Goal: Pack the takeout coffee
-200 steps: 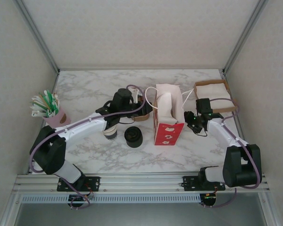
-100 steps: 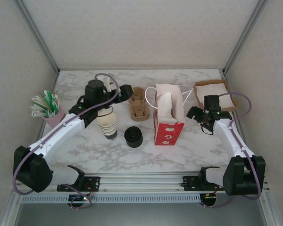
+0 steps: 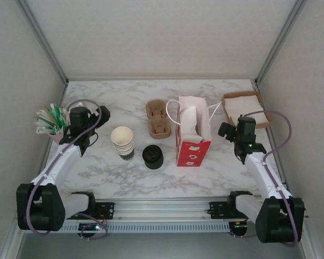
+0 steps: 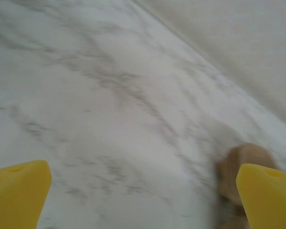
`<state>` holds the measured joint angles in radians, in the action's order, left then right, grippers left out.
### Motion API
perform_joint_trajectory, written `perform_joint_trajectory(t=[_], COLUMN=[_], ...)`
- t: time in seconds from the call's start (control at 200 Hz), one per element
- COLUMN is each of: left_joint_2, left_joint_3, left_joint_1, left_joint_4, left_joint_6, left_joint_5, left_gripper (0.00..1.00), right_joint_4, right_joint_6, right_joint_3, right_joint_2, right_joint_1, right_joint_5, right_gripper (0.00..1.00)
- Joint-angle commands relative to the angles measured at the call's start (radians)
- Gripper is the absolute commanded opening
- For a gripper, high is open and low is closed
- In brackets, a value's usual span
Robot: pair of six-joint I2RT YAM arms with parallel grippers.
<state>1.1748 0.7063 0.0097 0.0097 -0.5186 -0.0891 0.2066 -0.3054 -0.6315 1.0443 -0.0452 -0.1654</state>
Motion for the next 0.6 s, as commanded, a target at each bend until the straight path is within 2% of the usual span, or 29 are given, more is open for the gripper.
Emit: perform_joint_trajectory(t=[0.0, 0.1, 0.26, 0.37, 0.486, 0.596], left_joint_2=[-0.004, 0.015, 0.009, -0.019, -0.046, 0.004], left_joint_3=[-0.056, -0.116, -0.219, -0.316, -0.412, -0.458], left_joint_1=[0.007, 0.010, 0.010, 0.009, 0.009, 0.010], left_joint_4=[0.136, 0.230, 0.422, 0.605, 0.767, 0.894], left_joint_6=[0.093, 0.176, 0.287, 0.384, 0.428, 0.454], left_joint_5=[0.102, 0.139, 0.124, 0.034, 0.055, 0.055], left_gripper=[0.99, 1.00, 0.99, 0.99, 1.00, 1.00], right_joint_4=[-0.218, -0.327, -0.507, -0.661, -0.782, -0.881], right_joint_6=[0.094, 0.114, 0.125, 0.133, 0.151, 0.171], right_joint_3=[0.061, 0.118, 0.191, 0.254, 0.284, 0.299], right_joint_2=[-0.011, -0.002, 0.054, 0.113, 0.174, 0.248], right_joint_1=[0.005, 0.005, 0.005, 0.005, 0.008, 0.013], right_joint_5=[-0.046, -0.064, -0.094, -0.115, -0.132, -0.130], right_gripper=[0.99, 0.99, 0.99, 0.99, 0.99, 0.99])
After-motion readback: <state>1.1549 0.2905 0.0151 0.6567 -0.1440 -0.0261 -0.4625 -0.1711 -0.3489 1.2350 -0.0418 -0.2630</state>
